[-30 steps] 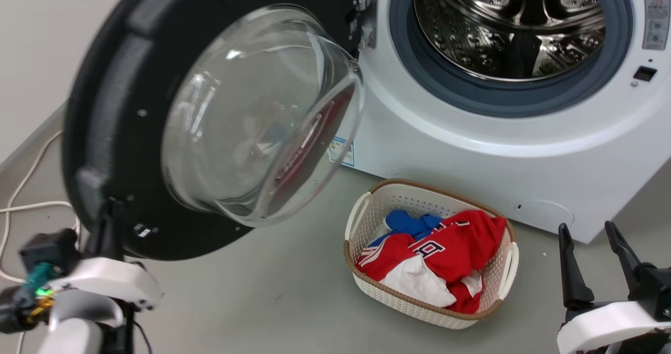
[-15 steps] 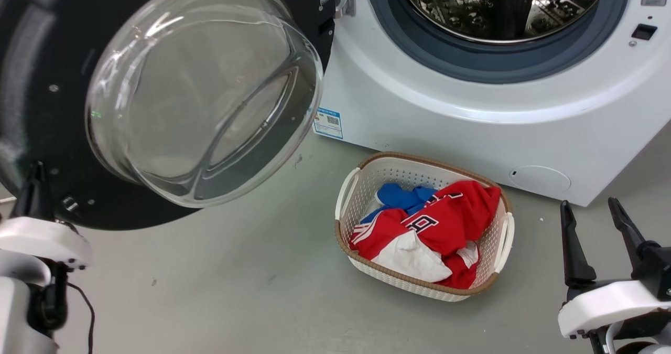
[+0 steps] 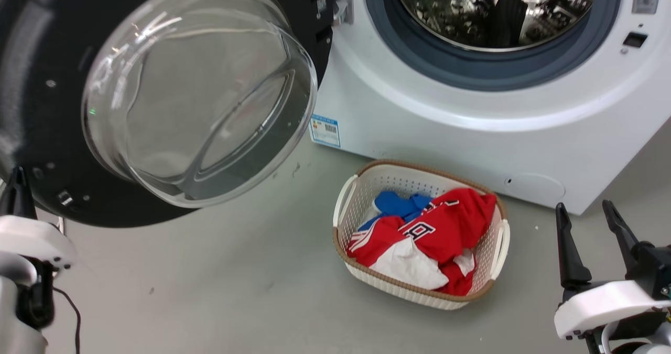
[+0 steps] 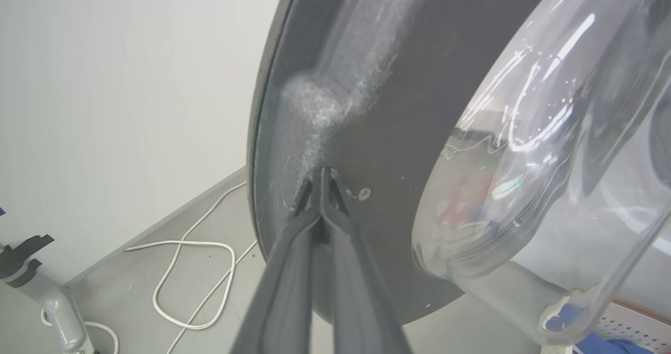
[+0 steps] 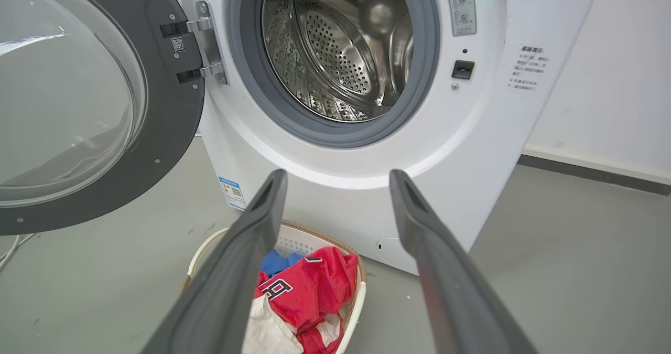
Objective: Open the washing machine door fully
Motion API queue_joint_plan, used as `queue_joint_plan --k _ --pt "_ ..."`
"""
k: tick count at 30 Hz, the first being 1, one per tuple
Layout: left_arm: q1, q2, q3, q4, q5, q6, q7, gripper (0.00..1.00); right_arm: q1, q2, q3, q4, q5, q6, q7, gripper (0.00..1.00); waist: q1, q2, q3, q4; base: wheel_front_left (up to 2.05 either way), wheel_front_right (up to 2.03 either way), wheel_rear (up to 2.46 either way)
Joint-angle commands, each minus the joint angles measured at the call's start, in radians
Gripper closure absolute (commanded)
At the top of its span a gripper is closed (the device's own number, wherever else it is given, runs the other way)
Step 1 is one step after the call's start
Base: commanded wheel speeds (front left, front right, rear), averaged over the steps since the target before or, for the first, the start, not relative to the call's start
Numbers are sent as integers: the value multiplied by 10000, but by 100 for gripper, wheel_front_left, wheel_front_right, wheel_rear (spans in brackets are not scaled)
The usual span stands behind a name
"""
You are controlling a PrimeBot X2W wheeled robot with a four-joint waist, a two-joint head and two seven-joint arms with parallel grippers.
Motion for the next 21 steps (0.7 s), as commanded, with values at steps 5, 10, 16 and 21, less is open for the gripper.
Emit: queue_joint_plan --k 5,10,16,21 --pt "887 -282 -106 -660 245 350 -177 100 296 9 -27 277 268 -3 -233 0 -1 0 -706 11 0 0 0" --pt "2141 -617 -426 -2011 469 724 -69 100 618 9 -79 543 522 -3 -393 0 -1 0 -1296 19 0 0 0" --pt "3300 -861 -1085 -3973 799 1072 582 100 769 6 -11 782 685 -3 -497 0 -1 0 -1637 -229 0 0 0" --pt "3891 -1148 -1623 -5308 869 1222 1074 100 868 6 49 996 820 -3 -657 0 -1 0 -1910 -625 0 0 0"
